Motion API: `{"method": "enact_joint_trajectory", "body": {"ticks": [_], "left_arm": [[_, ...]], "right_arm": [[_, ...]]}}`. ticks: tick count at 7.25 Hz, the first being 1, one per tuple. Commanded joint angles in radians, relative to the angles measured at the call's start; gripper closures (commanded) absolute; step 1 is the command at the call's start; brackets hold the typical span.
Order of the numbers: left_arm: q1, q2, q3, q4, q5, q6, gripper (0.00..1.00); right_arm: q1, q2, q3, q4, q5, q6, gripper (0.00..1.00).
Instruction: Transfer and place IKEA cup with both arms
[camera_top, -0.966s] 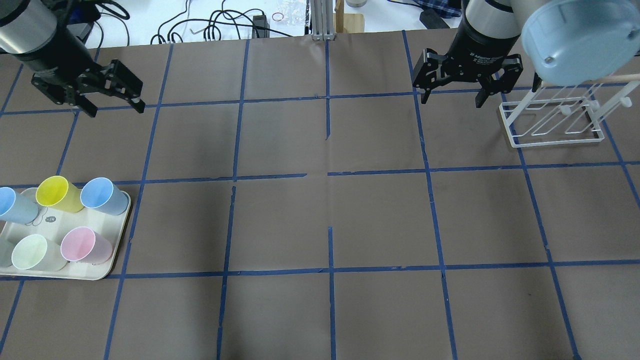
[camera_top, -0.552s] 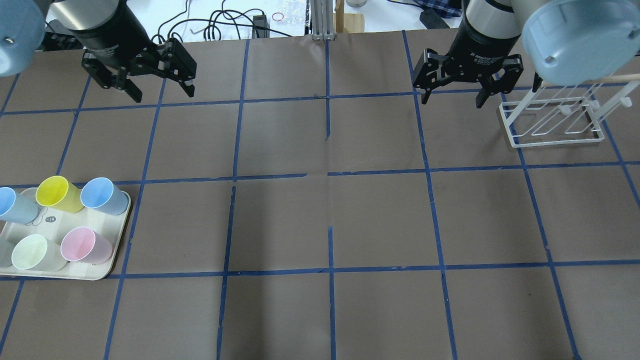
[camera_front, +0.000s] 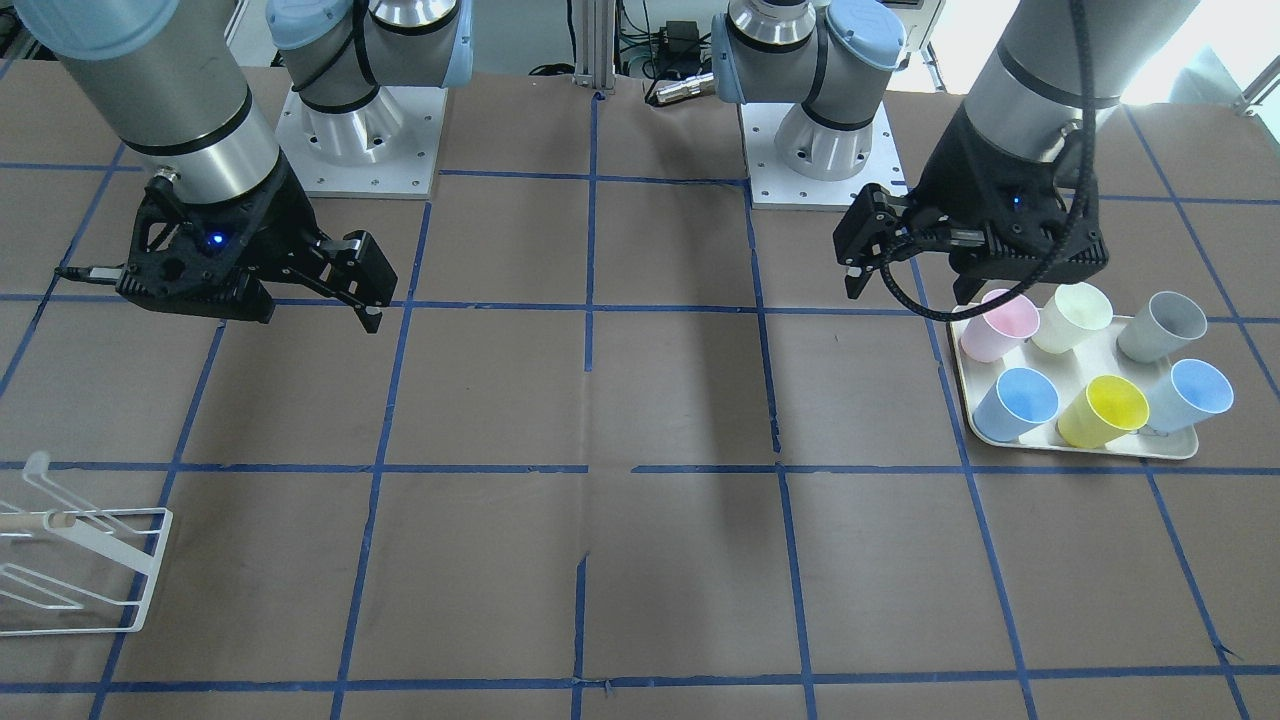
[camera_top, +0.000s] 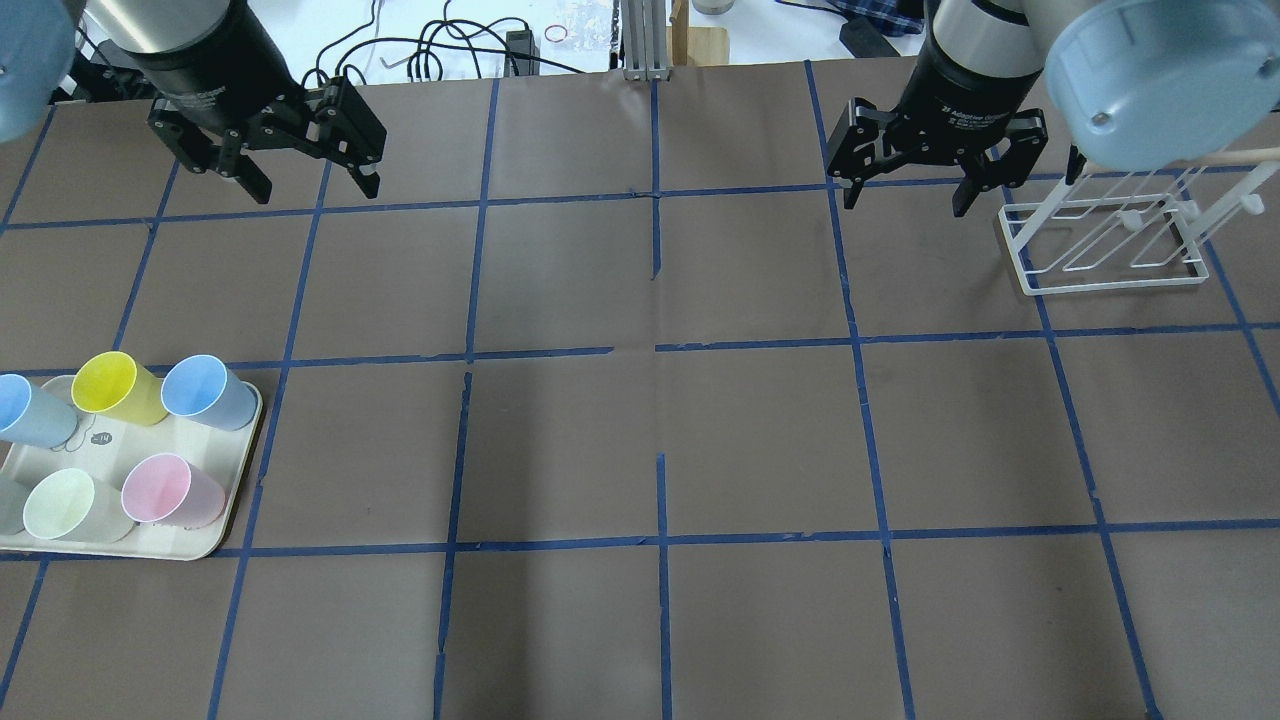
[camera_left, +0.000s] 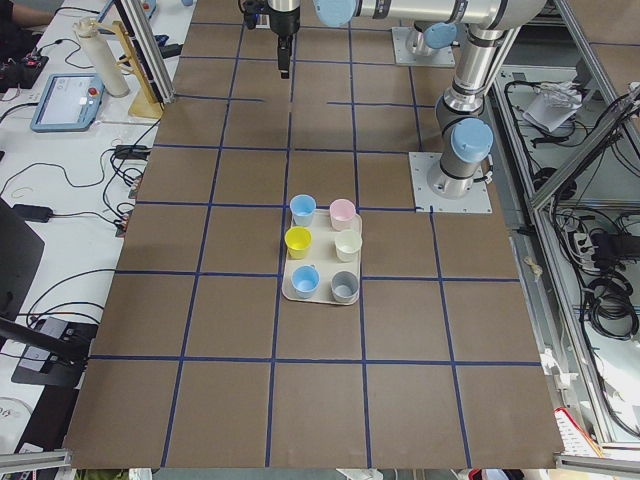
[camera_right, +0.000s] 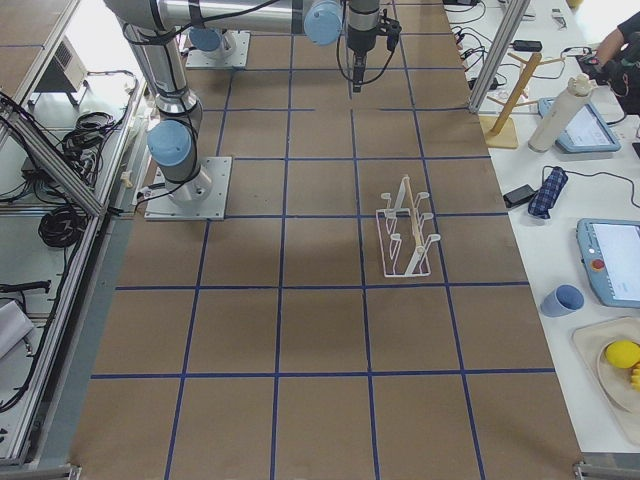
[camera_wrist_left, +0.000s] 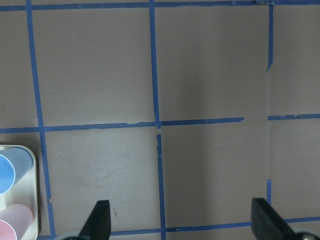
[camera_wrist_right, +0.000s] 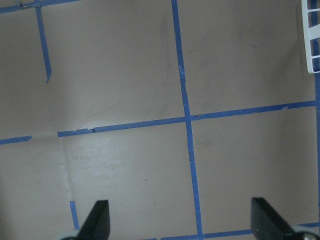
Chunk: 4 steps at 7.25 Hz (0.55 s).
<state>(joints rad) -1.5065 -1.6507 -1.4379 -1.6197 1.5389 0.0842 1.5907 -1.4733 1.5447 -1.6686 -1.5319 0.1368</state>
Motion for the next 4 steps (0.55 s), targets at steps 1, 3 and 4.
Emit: {"method": "enact_joint_trajectory", "body": {"ticks": [1, 3, 4], "left_arm": [[0.005, 0.009, -0.004, -0.016, -0.04, 0.006, 0.0], [-0.024, 0.015, -0.009, -0.014, -0.034, 0.006, 0.0], [-0.04, 0.014, -0.01, -0.011, -0.031, 0.006, 0.0]], "right_arm": [[0.002, -0.001, 0.0, 0.004, -0.001, -0.002, 0.0], [0.002, -0.002, -0.002, 0.012, -0.001, -0.003, 0.0], [0.002, -0.007, 0.0, 0.018, -0.005, -0.003, 0.0]]}}
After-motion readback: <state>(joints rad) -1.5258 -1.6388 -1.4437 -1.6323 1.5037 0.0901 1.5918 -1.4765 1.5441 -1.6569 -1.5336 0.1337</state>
